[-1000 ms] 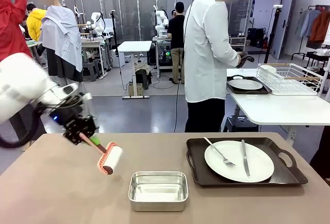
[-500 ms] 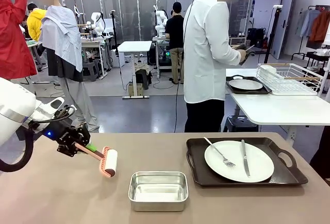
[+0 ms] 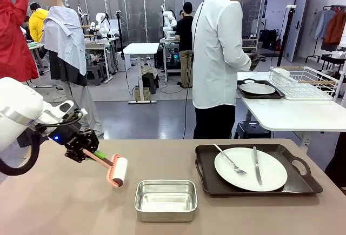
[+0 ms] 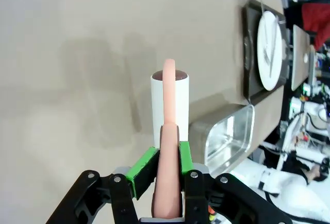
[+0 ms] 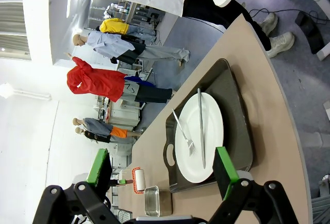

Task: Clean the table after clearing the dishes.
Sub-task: When the left (or right) Handle tray is removed, use the left hand (or right hand) to clean the left (or right) side of the table with the Lint Roller.

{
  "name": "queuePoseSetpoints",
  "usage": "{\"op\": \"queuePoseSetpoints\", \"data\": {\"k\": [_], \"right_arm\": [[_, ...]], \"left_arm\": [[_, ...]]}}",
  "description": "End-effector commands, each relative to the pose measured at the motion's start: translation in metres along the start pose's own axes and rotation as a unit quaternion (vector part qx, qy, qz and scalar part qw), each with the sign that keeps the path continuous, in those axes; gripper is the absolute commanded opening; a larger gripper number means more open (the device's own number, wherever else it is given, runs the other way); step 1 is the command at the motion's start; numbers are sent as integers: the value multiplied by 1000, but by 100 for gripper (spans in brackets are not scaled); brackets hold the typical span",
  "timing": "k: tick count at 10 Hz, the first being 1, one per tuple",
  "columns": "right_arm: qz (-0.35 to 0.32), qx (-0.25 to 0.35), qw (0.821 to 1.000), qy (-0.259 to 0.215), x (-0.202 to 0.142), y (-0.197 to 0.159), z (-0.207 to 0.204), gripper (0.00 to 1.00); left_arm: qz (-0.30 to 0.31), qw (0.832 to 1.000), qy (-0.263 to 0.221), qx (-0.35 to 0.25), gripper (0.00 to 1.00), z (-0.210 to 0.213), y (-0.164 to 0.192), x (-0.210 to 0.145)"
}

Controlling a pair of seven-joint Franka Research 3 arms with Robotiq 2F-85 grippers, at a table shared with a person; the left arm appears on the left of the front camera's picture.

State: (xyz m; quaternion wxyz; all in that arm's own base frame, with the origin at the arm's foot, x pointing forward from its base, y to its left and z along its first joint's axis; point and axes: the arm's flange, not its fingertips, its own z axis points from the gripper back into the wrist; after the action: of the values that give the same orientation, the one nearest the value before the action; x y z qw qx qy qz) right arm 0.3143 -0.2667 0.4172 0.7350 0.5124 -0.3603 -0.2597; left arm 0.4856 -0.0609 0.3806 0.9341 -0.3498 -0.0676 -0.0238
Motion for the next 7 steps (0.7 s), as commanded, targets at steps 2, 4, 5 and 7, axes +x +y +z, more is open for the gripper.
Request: {"op": "queuePoseSetpoints", "data": {"k": [2,4,5,7], "right_arm": [[3,4,1000,0,-2,0,2,100],[3,4,1000,0,-2,0,2,100],[3,4,1000,0,-2,0,2,100],[3,4,1000,0,-2,0,2,100]], "left_arm": [[-19,997,46,-63,23,-23,1,36],[-7,996,30,-79,23,-32,9,49],[3,996,21,-86,23,-37,18,51],[30,995,8,-96,23,-45,41,52]]}}
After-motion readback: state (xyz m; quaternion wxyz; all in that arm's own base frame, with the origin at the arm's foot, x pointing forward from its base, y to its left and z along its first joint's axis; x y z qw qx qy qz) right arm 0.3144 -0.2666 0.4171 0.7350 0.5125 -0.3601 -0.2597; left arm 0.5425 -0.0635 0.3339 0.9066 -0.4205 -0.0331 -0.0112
